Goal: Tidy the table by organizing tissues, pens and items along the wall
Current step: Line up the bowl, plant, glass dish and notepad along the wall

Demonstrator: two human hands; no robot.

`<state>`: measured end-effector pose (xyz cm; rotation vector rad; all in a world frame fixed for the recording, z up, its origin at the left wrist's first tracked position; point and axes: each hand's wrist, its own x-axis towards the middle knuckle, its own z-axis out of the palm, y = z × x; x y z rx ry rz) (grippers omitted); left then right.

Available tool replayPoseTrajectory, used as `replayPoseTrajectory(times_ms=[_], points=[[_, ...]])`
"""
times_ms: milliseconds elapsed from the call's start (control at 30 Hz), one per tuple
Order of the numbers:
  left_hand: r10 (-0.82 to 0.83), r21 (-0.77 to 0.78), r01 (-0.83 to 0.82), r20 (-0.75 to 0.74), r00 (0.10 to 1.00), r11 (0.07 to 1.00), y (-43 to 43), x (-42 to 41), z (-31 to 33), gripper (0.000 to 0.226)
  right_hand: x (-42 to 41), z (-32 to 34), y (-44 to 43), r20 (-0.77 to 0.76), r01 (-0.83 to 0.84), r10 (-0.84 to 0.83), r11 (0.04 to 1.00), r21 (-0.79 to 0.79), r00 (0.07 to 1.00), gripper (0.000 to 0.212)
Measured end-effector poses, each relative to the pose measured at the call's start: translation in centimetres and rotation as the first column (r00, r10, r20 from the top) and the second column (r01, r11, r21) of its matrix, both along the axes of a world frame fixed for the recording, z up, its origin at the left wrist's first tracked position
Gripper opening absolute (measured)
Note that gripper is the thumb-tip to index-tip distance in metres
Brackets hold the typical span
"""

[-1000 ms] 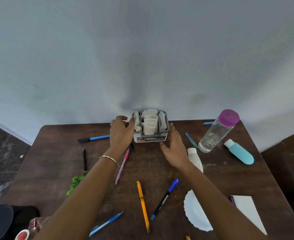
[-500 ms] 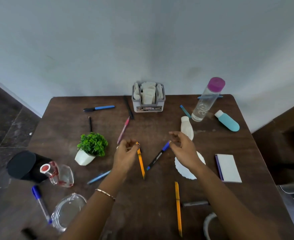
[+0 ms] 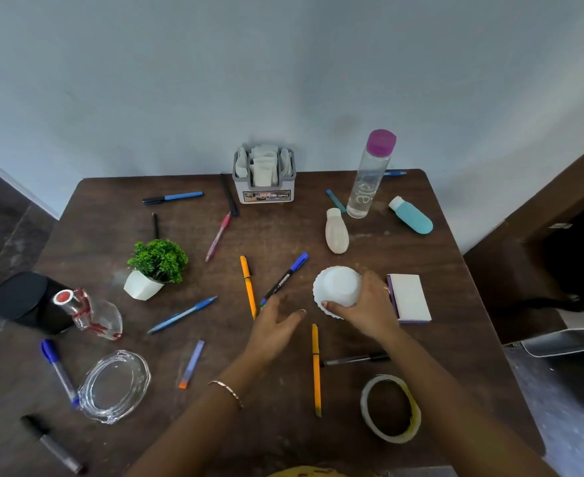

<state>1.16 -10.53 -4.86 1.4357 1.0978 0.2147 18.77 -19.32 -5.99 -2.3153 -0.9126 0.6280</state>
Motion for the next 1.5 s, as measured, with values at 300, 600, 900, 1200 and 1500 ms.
replayPoseTrajectory(times_ms=[300, 600, 900, 1200, 1500], points=[[-0.317, 0.055, 0.320, -0.051, 0.947, 0.946, 0.0, 4.4, 1.2, 0.043, 0.3, -0.7, -0.2, 0.010, -0.014, 0.014, 1.000, 0.018, 1.000, 0.090], [-0.348, 0.101, 0.362, -0.129, 0.928, 0.927, 1.0, 4.2, 0.3, 0.049, 0.6, -1.1, -0.1, 0.100, -0.014, 0.016, 1.000, -0.019, 0.995, 0.089], [-0.145, -0.088, 0.146, 0.022, 0.989, 0.985, 2.0, 5.3, -1.3, 0.040, 0.7, -0.9, 0.4, 0.127, 0.012, -0.005, 0.998, -0.057, 0.992, 0.088], [-0.137, -0.294, 0.125, -0.020, 0.990, 0.948, 4.3, 6.2, -0.8, 0.032, 0.9, -0.1, -0.4, 0.017, 0.055, -0.055, 0.998, -0.023, 0.998, 0.084], [-0.084, -0.346, 0.139, 0.169, 0.982, 0.928, 3.3, 6.4, 1.0, 0.013, 0.6, 0.6, -1.7, -0.232, 0.175, -0.144, 0.978, 0.118, 0.962, 0.078]])
